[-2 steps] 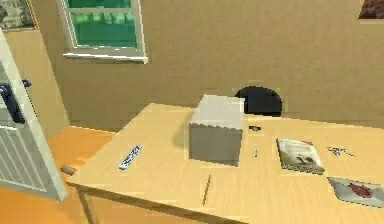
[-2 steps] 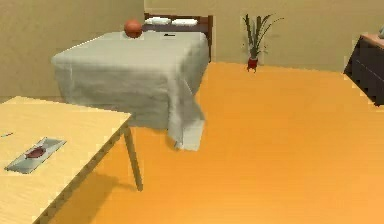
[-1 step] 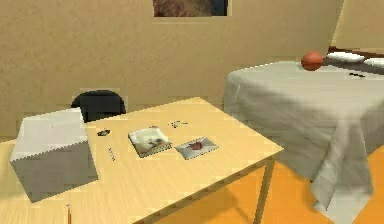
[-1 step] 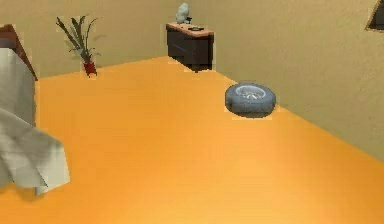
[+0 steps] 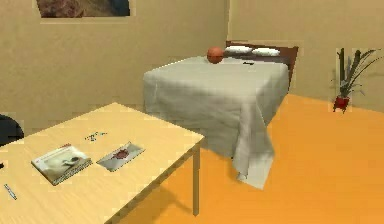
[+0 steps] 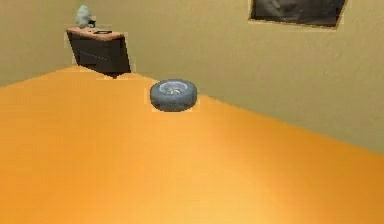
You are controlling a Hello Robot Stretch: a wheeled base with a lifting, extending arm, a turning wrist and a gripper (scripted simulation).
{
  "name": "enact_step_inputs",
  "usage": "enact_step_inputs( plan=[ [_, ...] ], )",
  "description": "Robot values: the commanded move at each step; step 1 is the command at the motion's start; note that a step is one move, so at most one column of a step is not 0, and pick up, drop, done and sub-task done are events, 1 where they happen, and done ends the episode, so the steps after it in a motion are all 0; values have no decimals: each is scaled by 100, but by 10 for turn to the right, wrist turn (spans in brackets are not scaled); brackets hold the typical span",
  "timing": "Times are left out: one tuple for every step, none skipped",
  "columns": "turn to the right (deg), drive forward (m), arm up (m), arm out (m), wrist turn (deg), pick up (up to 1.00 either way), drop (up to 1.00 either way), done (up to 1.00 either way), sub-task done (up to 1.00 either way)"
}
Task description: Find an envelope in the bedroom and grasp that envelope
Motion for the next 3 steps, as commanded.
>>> enact_step_inputs(
  plan=[
    [30,0,0,0,0,0,0,0,0],
    [0,45,0,0,0,0,0,0,0],
    [-450,0,0,0,0,0,0,0,0]
  ],
)
